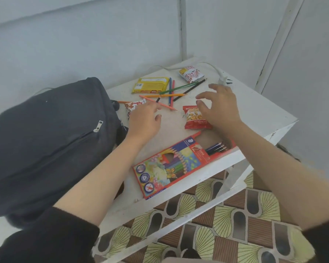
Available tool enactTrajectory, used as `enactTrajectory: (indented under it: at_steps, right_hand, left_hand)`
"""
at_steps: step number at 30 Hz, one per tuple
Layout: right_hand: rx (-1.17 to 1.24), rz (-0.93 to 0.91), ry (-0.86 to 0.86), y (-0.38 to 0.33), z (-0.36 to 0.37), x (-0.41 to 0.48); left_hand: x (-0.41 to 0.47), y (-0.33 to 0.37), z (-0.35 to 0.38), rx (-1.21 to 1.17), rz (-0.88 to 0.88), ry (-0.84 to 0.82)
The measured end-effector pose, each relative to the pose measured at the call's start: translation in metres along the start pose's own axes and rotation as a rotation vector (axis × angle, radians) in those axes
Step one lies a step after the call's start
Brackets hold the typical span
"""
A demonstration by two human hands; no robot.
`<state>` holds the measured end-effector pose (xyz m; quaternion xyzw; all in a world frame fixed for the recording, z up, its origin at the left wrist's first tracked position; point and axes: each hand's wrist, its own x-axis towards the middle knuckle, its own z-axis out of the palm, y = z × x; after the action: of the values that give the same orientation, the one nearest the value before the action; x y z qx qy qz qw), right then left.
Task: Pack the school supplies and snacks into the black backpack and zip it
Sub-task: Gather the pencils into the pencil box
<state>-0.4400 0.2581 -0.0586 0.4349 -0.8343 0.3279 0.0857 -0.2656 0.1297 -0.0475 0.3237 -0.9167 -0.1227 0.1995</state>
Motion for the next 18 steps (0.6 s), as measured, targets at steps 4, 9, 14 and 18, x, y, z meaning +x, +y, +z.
enactTrajectory:
  at_steps: [4, 9, 14, 18]
  right_hand:
    - [-0.064, -0.032, -0.147, 0.012, 0.022, 0.054]
    - [-0.097, 0.014, -0.228, 0.011, 0.041, 0.083]
    - [-0.136, 0.036, -0.229, 0.003, 0.055, 0.089]
    - [-0.088, 0.032, -0.209, 0.005, 0.061, 0.087]
  left_hand:
    - [0.016, -0.027, -0.004, 0.072, -0.124, -0.114]
    - [0.02, -0.029, 0.002, 0.107, -0.185, -0.125]
    - [0.026, -0.027, 0.008, 0.08, -0.264, -0.129]
    - [0.028, -0.027, 0.007, -0.018, -0.302, -0.145]
